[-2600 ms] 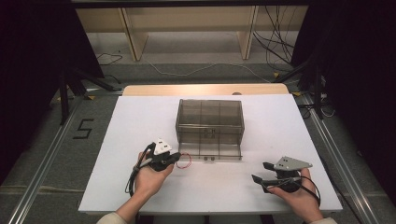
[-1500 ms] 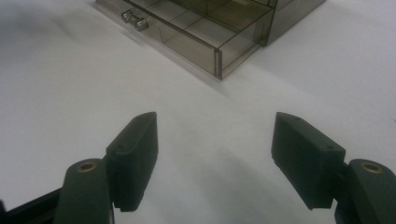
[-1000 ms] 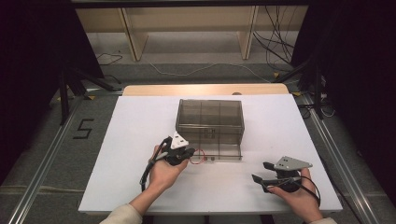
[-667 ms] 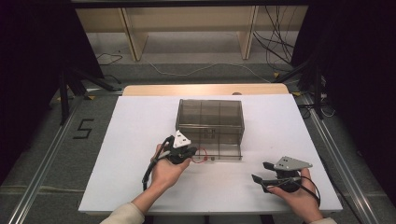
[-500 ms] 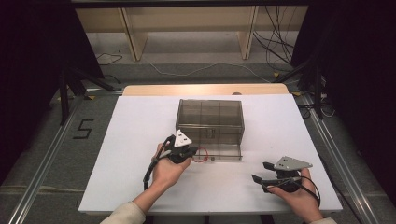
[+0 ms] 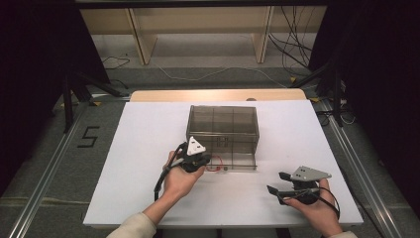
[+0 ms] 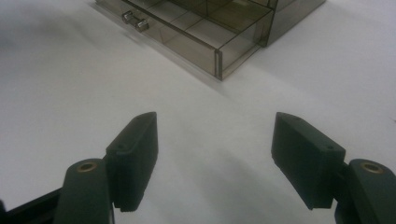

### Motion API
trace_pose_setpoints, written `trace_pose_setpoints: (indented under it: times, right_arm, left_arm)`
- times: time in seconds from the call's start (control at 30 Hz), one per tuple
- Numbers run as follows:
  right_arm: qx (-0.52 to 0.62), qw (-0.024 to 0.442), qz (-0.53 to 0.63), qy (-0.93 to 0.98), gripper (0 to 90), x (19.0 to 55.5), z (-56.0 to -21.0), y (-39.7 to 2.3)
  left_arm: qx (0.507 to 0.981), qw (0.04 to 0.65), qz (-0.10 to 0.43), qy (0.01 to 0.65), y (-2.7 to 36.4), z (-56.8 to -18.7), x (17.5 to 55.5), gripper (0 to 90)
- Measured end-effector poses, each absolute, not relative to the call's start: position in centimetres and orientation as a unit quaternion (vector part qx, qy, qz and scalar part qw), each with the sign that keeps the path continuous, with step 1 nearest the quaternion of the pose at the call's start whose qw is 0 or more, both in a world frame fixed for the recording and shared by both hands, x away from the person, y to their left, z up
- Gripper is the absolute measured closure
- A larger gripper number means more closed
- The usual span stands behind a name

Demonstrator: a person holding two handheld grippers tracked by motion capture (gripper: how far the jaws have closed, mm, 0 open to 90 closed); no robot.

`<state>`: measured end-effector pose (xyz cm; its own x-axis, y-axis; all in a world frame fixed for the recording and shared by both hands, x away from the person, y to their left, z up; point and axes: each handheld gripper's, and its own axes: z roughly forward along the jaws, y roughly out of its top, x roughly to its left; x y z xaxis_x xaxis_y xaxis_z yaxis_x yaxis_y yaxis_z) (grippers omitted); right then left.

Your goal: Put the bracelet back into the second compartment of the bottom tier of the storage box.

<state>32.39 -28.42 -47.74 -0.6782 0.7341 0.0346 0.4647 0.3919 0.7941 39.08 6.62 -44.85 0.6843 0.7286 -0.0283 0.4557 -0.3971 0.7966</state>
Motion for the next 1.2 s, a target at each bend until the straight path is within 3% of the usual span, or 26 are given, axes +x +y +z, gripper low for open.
trace_pose_setpoints:
  times: [1.2]
  right_arm:
    - [0.365, 0.163, 0.411, 0.819, 32.3, 32.39, -47.74, -28.41]
  left_arm:
    - [0.820, 0.412, 0.165, 0.361, 5.70, -44.96, 39.84, 89.7]
